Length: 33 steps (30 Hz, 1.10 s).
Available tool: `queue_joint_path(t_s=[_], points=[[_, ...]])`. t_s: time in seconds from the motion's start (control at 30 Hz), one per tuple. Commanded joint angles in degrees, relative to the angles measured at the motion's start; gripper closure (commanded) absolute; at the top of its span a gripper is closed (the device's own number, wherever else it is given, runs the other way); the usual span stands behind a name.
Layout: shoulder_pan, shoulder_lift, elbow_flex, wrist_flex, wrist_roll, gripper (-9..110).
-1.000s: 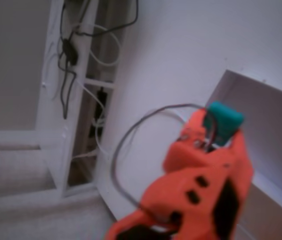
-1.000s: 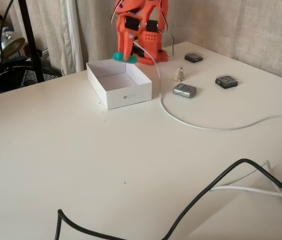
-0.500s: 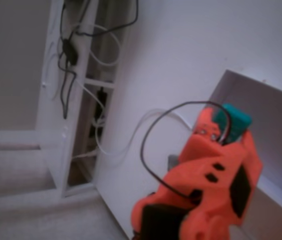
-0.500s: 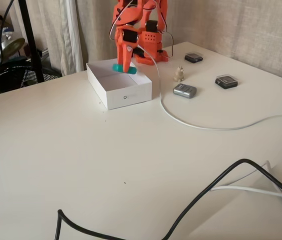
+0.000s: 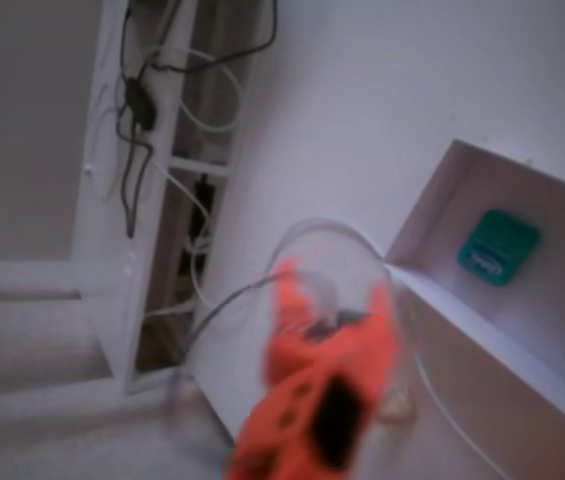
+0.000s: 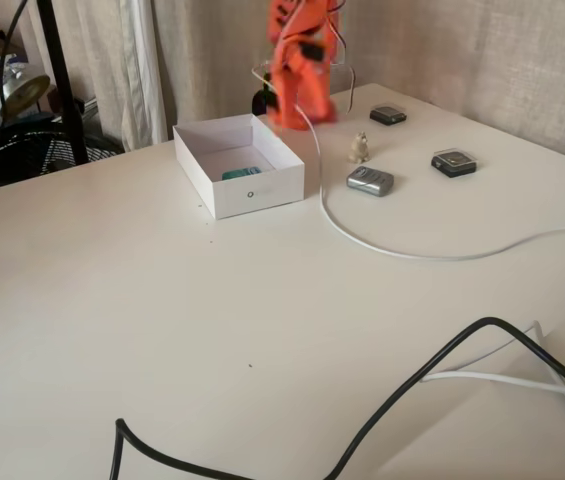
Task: Grasp the green cube and put it in the bin.
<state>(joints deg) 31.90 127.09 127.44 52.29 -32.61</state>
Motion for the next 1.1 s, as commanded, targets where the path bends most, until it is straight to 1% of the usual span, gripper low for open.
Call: queue_joint_path(t_s=[0.0,0.13,0.27,0.37,0.5,0.73,0.9,1.07], points=[[-11.8,8.3,0.2,-5.4,8.6,66],[-24.9,15.1,0.2,-6.6,17.1,66],[-35.5,21.8,1.0,-0.5,23.8,67],[-40.8,29.4,5.5,4.5,26.4,67],[-43.0,43.2,16.3,10.7,26.1,68],[-43.7,62.0,29.9,21.9,25.4,68],[-43.3,62.6,34.7,26.2,25.3,68],[-43.7,62.6,38.2,25.5,25.0,70]])
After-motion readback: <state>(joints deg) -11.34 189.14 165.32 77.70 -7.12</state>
